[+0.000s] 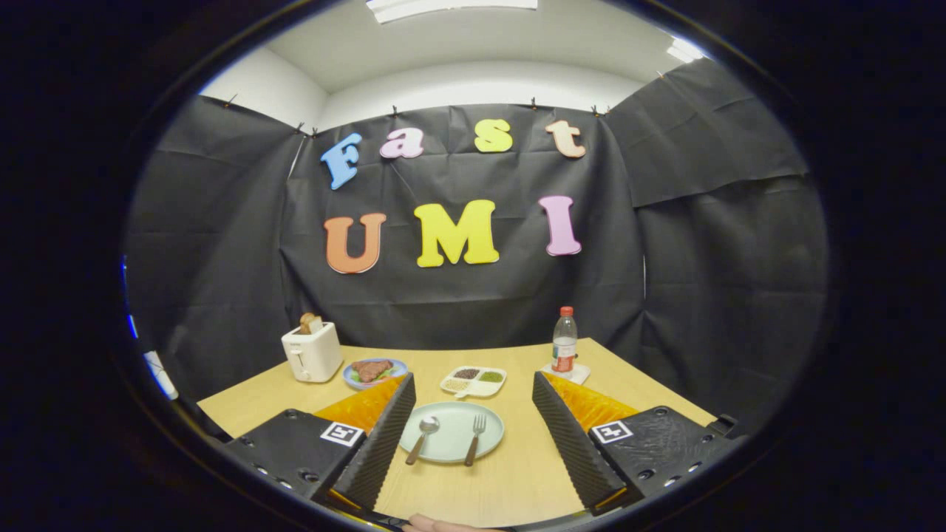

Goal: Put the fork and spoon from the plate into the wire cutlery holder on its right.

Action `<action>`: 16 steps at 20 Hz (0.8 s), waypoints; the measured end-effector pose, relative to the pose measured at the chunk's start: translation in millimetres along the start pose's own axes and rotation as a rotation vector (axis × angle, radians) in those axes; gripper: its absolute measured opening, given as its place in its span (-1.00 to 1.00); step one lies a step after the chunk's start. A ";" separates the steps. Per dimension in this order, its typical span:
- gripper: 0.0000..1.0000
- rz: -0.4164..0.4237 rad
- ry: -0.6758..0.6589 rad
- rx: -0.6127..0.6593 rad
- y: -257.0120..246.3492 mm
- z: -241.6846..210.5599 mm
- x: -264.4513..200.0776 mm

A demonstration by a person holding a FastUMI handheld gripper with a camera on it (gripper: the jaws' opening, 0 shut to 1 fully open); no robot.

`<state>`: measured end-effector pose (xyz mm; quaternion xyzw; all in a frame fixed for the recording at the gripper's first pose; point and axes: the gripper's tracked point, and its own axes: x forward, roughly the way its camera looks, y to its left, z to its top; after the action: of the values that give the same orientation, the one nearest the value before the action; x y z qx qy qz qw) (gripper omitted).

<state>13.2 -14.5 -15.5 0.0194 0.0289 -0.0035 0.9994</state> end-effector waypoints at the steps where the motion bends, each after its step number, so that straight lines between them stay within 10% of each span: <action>1: 0.92 0.000 0.009 -0.002 -0.6 -1.9 4.6; 16: 0.86 0.039 0.559 -0.071 17.7 -120.1 150.8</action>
<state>156.9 6.9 -143.4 -0.0147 0.3030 0.0224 0.9526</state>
